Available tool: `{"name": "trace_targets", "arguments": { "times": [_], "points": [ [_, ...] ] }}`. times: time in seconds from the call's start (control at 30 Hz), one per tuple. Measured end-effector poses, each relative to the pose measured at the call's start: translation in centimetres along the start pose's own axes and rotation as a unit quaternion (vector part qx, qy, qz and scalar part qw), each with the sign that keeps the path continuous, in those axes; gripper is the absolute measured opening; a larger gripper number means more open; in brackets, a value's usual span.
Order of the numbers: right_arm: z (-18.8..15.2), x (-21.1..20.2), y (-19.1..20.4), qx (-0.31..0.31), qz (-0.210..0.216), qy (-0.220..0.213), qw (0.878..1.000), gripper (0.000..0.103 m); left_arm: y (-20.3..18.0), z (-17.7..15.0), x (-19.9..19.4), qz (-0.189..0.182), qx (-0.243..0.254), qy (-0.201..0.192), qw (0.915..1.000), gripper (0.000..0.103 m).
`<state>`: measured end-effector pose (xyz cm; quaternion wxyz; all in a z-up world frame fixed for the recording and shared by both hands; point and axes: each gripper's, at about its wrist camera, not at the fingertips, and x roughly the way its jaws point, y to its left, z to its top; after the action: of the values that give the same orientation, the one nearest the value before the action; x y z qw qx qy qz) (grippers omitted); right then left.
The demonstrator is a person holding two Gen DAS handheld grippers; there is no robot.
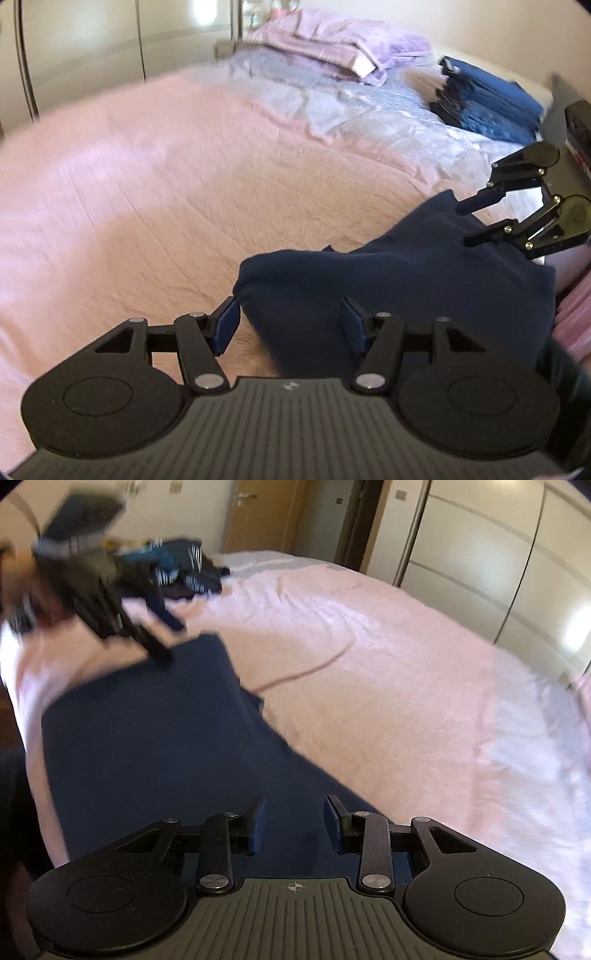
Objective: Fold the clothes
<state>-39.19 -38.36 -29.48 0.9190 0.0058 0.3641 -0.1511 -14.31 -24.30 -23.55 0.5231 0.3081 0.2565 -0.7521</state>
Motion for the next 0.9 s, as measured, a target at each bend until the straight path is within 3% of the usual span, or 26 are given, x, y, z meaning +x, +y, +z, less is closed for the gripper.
{"name": "trace_targets", "arguments": {
  "times": [0.07,0.2,0.37,0.47,0.67,0.7,0.73,0.77,0.83,0.9],
  "points": [
    [1.5,1.4,-1.4,0.014,0.029,-0.007,0.999,0.053,1.4,0.1,1.5,-0.022,-0.026,0.011,0.9994,0.054],
    [4.7,4.6,-3.1,0.011,0.112,-0.006,0.994,0.057,2.0,-0.9,1.5,-0.049,-0.028,-0.021,0.9982,0.011],
    [7.7,8.1,-4.1,-0.021,0.238,0.012,0.971,0.057,1.6,-1.9,-0.4,-0.074,0.025,-0.077,0.9940,0.007],
    [8.9,10.1,-4.0,-0.045,0.286,0.023,0.957,0.057,1.7,-2.5,-1.8,-0.104,0.054,-0.127,0.9849,0.006],
    [10.0,12.9,-3.9,-0.056,0.404,0.038,0.912,0.056,1.6,-2.8,-3.1,-0.141,0.094,-0.162,0.9721,0.005],
    [9.9,13.5,-4.0,-0.043,0.420,0.049,0.905,0.053,1.6,-2.8,-3.1,-0.144,0.094,-0.164,0.9714,0.005],
    [9.8,14.0,-4.3,-0.025,0.436,0.063,0.898,0.042,1.7,-3.0,-3.0,-0.147,0.093,-0.167,0.9706,0.005],
    [9.6,14.0,-4.8,-0.010,0.441,0.072,0.894,0.019,1.8,-3.0,-2.9,-0.148,0.091,-0.169,0.9702,0.005],
    [9.3,13.1,-6.0,0.013,0.440,0.083,0.894,0.010,2.0,-2.9,-2.4,-0.151,0.082,-0.174,0.9697,0.006],
    [9.1,11.2,-7.0,0.024,0.416,0.081,0.906,0.005,2.3,-2.5,-1.7,-0.155,0.066,-0.178,0.9695,0.006]
  ]
}}
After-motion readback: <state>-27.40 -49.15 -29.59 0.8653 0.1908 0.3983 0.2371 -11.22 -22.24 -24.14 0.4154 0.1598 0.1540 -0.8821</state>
